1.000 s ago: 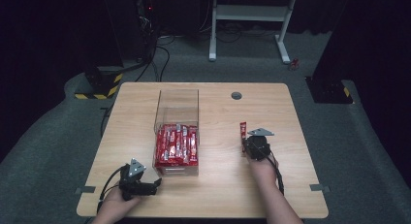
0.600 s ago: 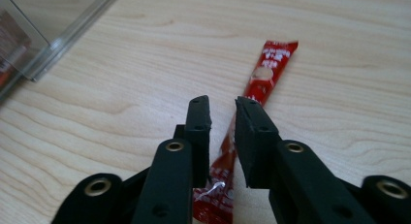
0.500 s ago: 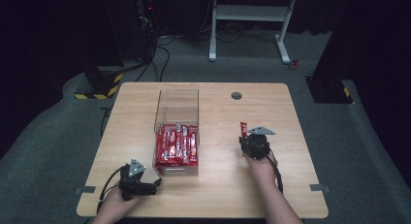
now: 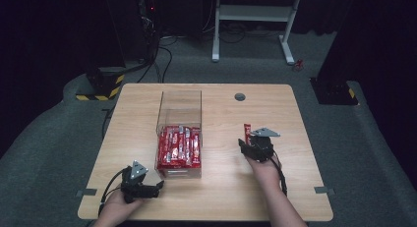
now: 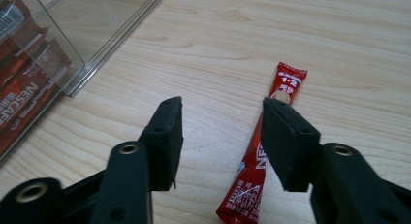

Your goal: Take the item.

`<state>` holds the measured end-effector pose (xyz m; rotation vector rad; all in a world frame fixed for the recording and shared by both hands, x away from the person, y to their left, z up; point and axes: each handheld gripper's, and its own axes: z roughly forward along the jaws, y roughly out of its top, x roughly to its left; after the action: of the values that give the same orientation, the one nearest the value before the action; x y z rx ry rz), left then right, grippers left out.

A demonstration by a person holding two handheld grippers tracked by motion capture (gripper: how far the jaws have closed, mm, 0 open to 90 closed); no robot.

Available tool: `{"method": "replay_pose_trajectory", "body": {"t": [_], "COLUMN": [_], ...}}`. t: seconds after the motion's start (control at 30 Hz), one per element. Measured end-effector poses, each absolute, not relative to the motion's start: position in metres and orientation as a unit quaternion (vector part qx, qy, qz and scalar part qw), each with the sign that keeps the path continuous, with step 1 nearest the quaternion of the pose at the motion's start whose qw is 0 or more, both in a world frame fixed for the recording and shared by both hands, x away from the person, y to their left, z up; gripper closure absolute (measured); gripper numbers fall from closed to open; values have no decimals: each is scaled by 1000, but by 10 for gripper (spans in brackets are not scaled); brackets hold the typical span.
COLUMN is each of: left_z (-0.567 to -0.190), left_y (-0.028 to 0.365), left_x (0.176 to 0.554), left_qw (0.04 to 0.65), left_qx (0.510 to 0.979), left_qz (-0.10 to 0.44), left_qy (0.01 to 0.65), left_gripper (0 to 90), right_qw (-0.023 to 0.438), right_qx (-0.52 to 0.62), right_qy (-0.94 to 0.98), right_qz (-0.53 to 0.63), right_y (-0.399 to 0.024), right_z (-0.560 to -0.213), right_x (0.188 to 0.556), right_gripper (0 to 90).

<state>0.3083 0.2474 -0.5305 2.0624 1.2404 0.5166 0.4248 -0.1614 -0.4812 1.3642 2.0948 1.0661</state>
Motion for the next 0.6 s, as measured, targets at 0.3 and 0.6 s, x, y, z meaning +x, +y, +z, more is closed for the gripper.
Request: {"method": "replay_pose_trajectory", "body": {"t": [0.3, 0.6], "left_z": [-531, -531], "left_y": [247, 247], "left_x": [308, 308], "left_qw": [333, 333], "left_qx": [790, 790], "left_qz": [198, 198], "left_qy": [475, 475], "left_gripper": [25, 25], "right_qw": [208, 219], "right_qx": [480, 480], "right_qy": [752, 746], "right_qz": [401, 406], "right_y": [-158, -157], "right_z": [-475, -472], "right_x": [414, 392], "right_gripper": [295, 196]}}
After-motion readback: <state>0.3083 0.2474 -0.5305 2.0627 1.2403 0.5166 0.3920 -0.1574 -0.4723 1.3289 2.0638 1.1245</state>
